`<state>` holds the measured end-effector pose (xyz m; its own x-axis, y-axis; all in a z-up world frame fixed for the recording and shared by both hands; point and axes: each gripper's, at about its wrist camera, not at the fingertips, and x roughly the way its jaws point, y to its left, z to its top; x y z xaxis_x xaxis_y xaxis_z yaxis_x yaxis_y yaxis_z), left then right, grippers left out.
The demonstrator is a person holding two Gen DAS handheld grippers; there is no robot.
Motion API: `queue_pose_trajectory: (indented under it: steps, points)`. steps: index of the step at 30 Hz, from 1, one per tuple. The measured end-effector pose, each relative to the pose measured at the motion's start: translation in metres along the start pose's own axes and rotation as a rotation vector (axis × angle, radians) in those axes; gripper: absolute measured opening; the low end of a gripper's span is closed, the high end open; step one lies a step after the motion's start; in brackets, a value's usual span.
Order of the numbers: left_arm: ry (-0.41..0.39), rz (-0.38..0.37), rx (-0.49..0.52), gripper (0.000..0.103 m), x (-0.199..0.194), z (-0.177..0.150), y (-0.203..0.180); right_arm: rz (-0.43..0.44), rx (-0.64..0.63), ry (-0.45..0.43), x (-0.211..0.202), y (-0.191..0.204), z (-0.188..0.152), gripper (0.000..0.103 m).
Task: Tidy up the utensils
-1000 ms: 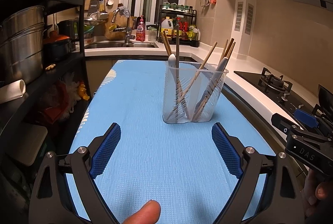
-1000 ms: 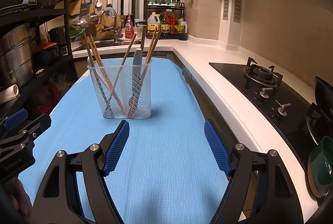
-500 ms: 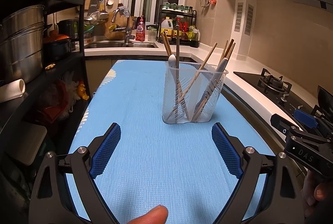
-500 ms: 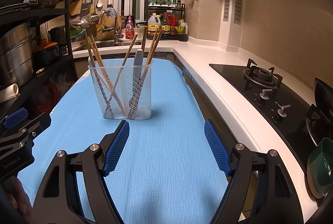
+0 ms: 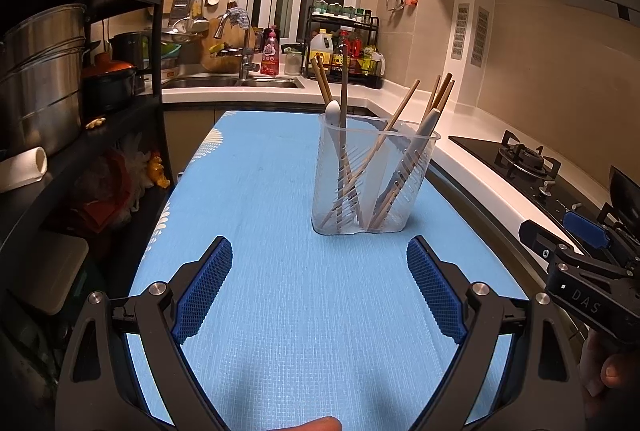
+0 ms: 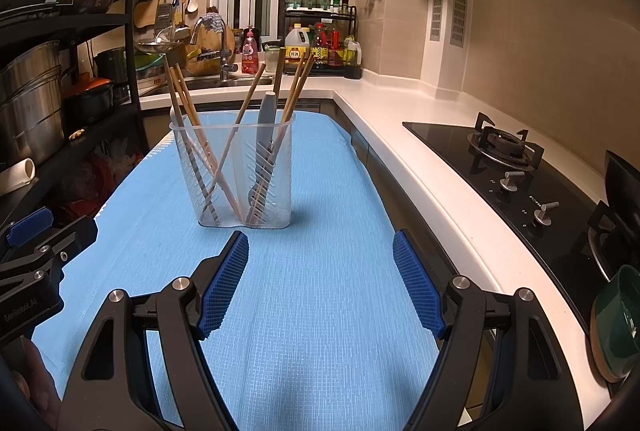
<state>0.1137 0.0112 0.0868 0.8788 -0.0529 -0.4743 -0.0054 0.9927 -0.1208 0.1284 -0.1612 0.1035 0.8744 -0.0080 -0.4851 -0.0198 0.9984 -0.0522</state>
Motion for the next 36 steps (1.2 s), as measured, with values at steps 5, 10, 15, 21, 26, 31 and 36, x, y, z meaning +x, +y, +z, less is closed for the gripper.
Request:
queue_pose_trajectory:
  steps: [5, 10, 15, 21, 26, 31, 36]
  points:
    - [0.001, -0.002, 0.003, 0.086, 0.0002, 0.0002, 0.0, 0.002, -0.003, -0.003, 0.0, 0.0011, -0.0006, 0.074]
    - [0.001, -0.001, 0.001, 0.086, 0.0, 0.0, 0.0001, 0.002, -0.004, -0.004, 0.0004, 0.0012, -0.0013, 0.074]
    - [0.002, -0.002, 0.004, 0.086, -0.0001, 0.0001, 0.0, 0.003, -0.004, -0.002, 0.0007, 0.0012, -0.0016, 0.074]
    - [0.002, -0.002, 0.008, 0.088, 0.0001, 0.0, -0.0002, 0.003, -0.006, -0.001, 0.0016, 0.0012, -0.0032, 0.074]
    - [-0.002, -0.005, 0.015, 0.088, -0.0007, -0.0008, 0.0004, 0.003, -0.007, -0.002, 0.0017, 0.0012, -0.0032, 0.074]
    - [0.003, -0.002, 0.014, 0.091, -0.0007, -0.001, 0.0008, 0.002, -0.007, -0.001, 0.0014, 0.0018, -0.003, 0.074]
    - [0.008, -0.002, 0.015, 0.092, -0.0002, -0.0008, 0.0011, 0.003, -0.009, 0.0, 0.002, 0.0019, -0.0043, 0.075]
